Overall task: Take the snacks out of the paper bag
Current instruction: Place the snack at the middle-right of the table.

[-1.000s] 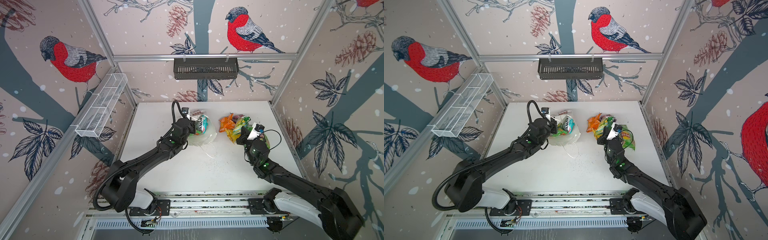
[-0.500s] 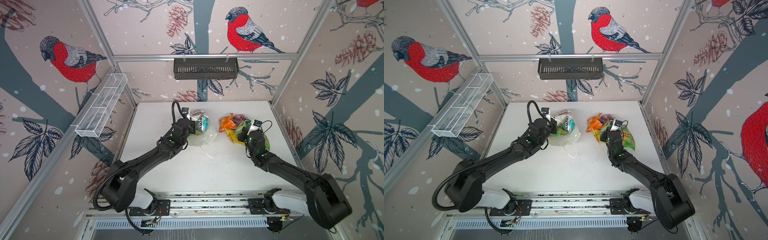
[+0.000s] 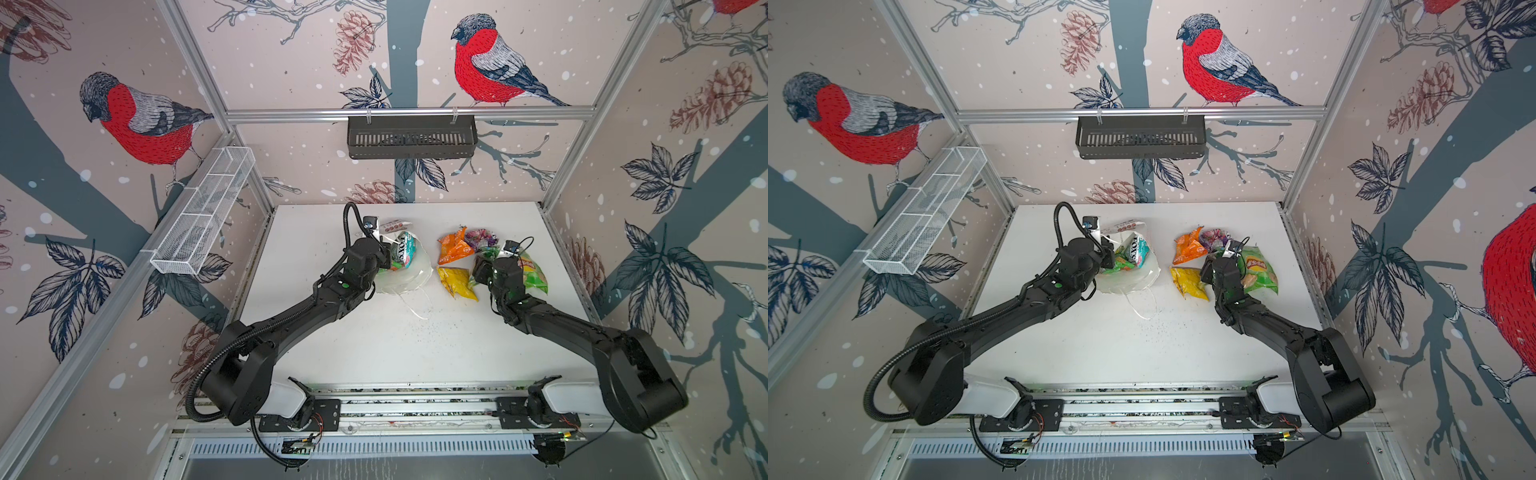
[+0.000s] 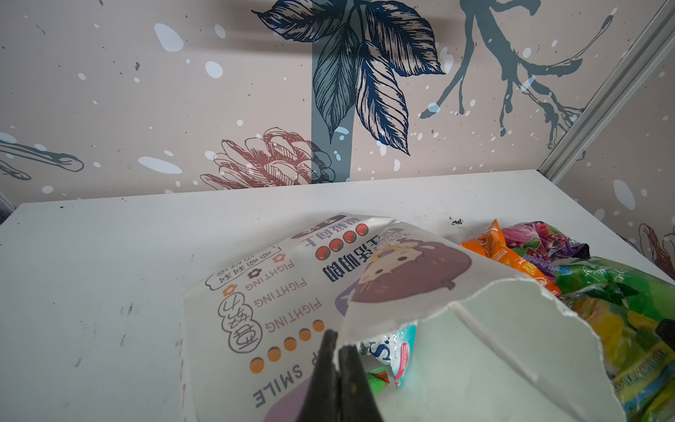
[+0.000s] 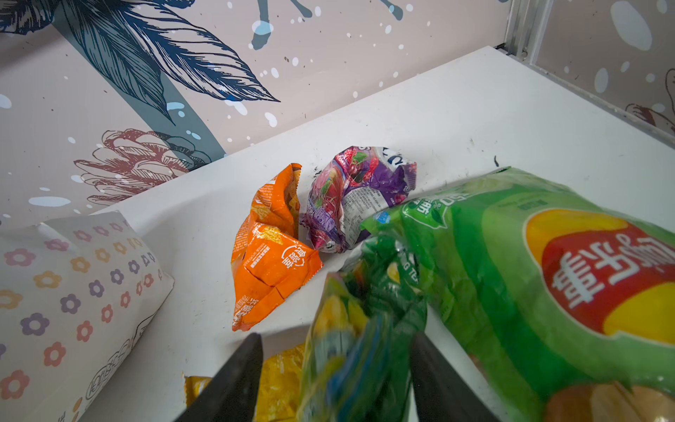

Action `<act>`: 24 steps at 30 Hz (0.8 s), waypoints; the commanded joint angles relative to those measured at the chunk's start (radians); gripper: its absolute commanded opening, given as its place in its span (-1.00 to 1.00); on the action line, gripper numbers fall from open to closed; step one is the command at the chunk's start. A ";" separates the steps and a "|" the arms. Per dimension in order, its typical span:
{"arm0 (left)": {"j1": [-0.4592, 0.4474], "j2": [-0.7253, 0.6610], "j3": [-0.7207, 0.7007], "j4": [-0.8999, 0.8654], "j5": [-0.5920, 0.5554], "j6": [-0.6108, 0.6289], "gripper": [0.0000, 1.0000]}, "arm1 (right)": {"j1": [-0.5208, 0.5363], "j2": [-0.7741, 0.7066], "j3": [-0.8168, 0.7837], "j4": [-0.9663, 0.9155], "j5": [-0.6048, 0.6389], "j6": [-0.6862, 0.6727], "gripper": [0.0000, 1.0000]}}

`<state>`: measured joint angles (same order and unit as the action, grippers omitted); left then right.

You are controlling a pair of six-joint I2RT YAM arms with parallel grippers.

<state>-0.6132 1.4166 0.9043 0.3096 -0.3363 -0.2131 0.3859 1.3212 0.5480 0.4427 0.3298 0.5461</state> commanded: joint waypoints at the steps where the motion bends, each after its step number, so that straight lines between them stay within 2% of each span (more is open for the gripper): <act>1: 0.000 0.001 -0.004 -0.005 0.007 -0.013 -1.00 | 0.010 -0.037 -0.021 0.036 -0.033 -0.022 0.59; 4: 0.000 0.003 -0.002 -0.003 0.012 -0.013 -1.00 | 0.015 -0.063 -0.041 0.072 -0.064 -0.051 0.75; 9: -0.002 0.008 -0.002 -0.003 0.022 -0.017 -1.00 | 0.057 -0.142 -0.046 0.095 -0.113 -0.104 0.80; 18: -0.008 -0.007 -0.001 0.003 0.035 -0.014 -1.00 | 0.243 -0.206 -0.044 0.172 -0.132 -0.211 0.80; 24: -0.016 -0.019 -0.004 0.010 0.050 -0.009 -1.00 | 0.371 -0.181 -0.060 0.290 -0.155 -0.250 0.81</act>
<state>-0.6247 1.4044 0.9039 0.3103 -0.2924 -0.2203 0.7250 1.1267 0.4915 0.6334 0.1944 0.3367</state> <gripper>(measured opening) 0.051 0.905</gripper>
